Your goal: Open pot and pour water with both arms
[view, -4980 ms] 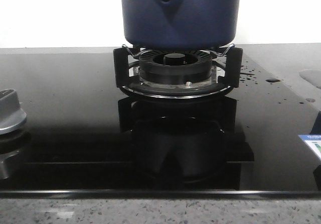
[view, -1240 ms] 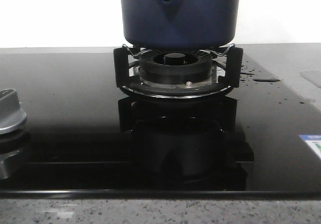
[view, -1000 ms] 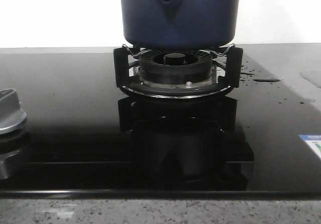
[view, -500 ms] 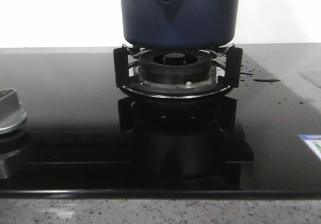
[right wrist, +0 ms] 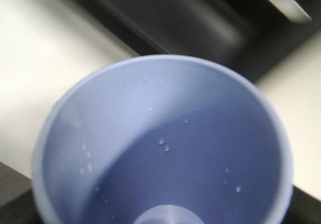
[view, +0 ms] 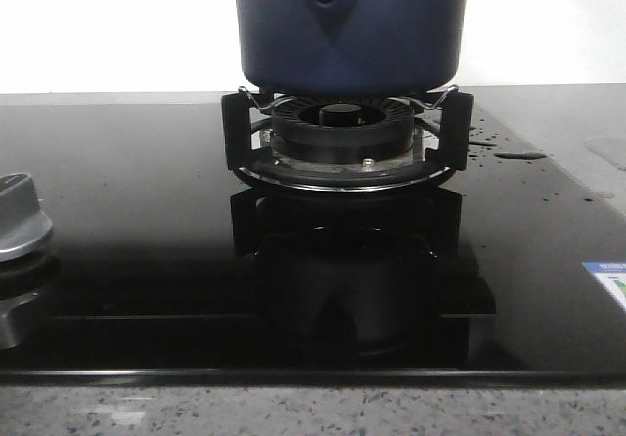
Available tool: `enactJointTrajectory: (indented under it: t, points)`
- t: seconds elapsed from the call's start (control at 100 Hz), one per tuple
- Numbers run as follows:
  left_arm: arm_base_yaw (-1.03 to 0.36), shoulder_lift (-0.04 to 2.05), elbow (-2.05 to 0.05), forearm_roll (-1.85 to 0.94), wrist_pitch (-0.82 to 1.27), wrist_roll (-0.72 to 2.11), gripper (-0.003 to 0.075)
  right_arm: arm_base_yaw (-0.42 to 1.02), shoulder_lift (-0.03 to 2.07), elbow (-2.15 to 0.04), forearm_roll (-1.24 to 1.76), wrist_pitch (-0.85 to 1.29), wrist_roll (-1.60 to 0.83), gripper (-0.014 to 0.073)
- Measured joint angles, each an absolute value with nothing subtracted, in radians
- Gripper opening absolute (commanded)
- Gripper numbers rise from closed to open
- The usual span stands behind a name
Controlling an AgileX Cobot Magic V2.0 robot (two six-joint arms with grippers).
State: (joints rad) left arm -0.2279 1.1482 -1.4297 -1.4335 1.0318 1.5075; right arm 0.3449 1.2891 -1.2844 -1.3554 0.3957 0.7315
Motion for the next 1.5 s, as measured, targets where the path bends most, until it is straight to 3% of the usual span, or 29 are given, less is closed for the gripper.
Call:
enactJointTrajectory:
  t: [0.16, 0.46, 0.83, 0.9, 0.97, 1.08, 1.19, 1.26, 1.5]
  points:
    - [-0.228, 1.148, -1.425, -1.422, 1.032, 1.502, 0.0145, 0.223, 1.171, -1.157, -1.224, 0.522, 0.767, 0.0053]
    - [-0.228, 1.159, -1.381, -1.424, 1.032, 1.498, 0.0145, -0.119, 1.027, -0.660, -1.211, -0.006, 1.003, -0.0014]
    - [-0.228, 1.159, -1.342, -1.421, 1.032, 1.496, 0.0144, -0.149, 1.120, -0.540, -1.222, -0.092, 1.031, -0.0003]
    - [-0.228, 1.159, -1.342, -1.421, 1.032, 1.496, 0.0145, -0.151, 1.120, -0.540, -1.222, -0.103, 1.031, 0.0050]
    - [-0.228, 1.159, -1.342, -1.421, 1.032, 1.496, 0.0145, -0.151, 1.120, -0.540, -1.224, -0.117, 1.031, 0.0159]
    - [-0.228, 1.161, -1.341, -1.421, 1.032, 1.496, 0.0145, -0.151, 1.120, -0.540, -1.224, -0.134, 1.032, 0.0442]
    - [-0.228, 1.170, -1.341, -1.421, 1.032, 1.496, 0.0145, -0.151, 1.115, -0.540, -1.224, -0.138, 1.032, 0.0622]
    - [-0.228, 1.183, -1.341, -1.421, 1.034, 1.496, 0.0145, -0.151, 1.093, -0.540, -1.224, -0.135, 1.033, 0.0659]
    - [-0.266, 1.242, -1.341, -1.421, 1.030, 1.496, 0.0145, -0.151, 0.979, -0.540, -1.224, -0.085, 1.033, 0.0657]
